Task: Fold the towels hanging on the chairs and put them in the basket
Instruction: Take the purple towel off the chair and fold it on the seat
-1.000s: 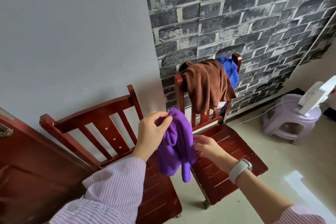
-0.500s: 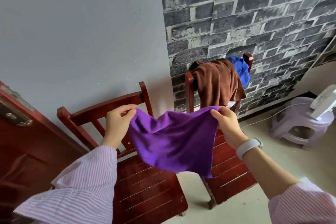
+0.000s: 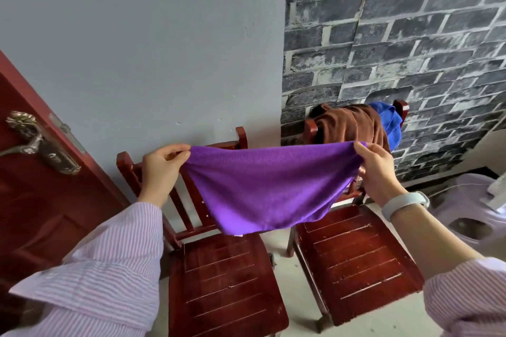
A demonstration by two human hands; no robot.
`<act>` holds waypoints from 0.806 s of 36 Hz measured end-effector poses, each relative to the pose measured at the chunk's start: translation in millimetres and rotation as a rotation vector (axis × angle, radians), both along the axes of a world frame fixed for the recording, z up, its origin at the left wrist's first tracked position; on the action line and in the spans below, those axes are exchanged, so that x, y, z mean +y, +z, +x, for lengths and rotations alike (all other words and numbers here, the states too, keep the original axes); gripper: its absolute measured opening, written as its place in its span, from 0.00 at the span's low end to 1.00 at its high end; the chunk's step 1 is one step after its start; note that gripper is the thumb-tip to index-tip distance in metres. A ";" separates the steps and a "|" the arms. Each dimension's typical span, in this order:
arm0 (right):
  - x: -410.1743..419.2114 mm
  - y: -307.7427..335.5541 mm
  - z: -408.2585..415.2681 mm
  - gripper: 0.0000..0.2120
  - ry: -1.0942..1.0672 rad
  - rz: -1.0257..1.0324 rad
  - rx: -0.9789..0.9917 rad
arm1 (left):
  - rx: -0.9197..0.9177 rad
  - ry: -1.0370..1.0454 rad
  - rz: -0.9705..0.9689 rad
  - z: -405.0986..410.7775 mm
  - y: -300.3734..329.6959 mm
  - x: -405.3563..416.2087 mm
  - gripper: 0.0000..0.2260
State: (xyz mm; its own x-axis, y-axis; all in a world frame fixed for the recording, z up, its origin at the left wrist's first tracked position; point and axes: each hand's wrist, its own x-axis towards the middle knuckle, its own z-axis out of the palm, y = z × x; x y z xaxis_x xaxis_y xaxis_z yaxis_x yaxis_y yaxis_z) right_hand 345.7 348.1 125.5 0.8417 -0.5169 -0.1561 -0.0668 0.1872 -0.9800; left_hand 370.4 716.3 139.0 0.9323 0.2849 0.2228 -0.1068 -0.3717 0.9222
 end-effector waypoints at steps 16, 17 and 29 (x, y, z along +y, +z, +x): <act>14.8 2.6 8.3 0.08 0.146 0.055 -0.071 | 0.168 -0.078 -0.155 -3.2 5.3 39.4 0.17; 15.5 2.6 8.6 0.07 0.155 0.042 -0.080 | 0.177 -0.090 -0.110 -3.5 4.9 40.0 0.18; 15.1 -12.7 1.8 0.02 0.186 -0.447 -0.033 | 0.083 -0.014 0.577 -6.7 -10.2 45.4 0.10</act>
State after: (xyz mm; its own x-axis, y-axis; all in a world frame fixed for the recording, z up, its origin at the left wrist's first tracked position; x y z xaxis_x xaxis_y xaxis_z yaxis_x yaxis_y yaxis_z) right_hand 347.5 363.3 112.8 0.9268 -0.3680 0.0752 -0.0269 -0.2648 -0.9639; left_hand 363.6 761.7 128.8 0.9562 0.1267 0.2640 -0.0510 -0.8157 0.5762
